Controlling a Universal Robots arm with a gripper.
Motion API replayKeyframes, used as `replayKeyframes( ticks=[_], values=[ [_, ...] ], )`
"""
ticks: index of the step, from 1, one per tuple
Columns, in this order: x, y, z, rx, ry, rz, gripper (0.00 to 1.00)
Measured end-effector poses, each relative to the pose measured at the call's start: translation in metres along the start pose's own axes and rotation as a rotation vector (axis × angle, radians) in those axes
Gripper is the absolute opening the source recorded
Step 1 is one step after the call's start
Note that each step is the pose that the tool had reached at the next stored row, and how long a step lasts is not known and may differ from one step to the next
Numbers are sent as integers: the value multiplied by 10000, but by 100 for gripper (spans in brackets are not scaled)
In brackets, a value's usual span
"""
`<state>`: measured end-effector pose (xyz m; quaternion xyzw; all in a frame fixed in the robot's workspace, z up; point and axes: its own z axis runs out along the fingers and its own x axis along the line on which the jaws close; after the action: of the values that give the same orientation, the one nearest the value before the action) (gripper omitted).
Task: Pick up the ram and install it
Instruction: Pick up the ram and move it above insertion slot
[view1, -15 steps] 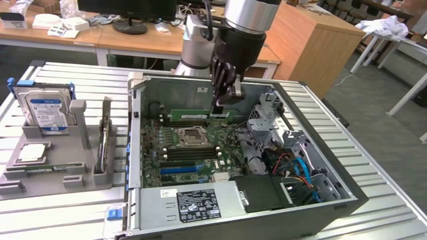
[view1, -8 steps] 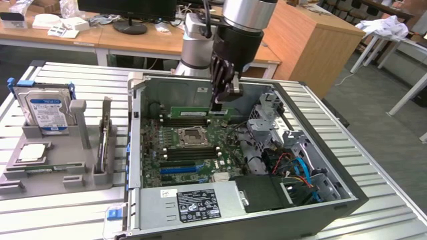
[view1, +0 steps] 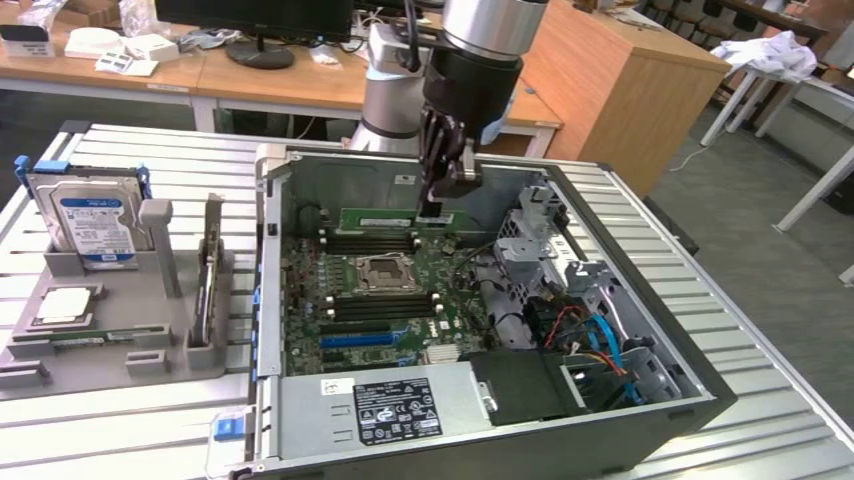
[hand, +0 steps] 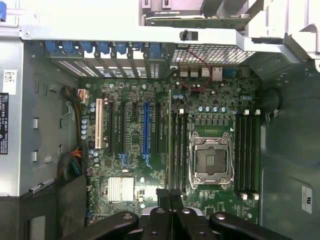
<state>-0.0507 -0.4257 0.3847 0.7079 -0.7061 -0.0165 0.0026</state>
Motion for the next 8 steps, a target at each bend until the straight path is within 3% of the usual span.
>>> replayKeyframes(
  ticks=[8],
  values=[
    [-84, -1, 14, 0, -1, 0, 11]
  ],
)
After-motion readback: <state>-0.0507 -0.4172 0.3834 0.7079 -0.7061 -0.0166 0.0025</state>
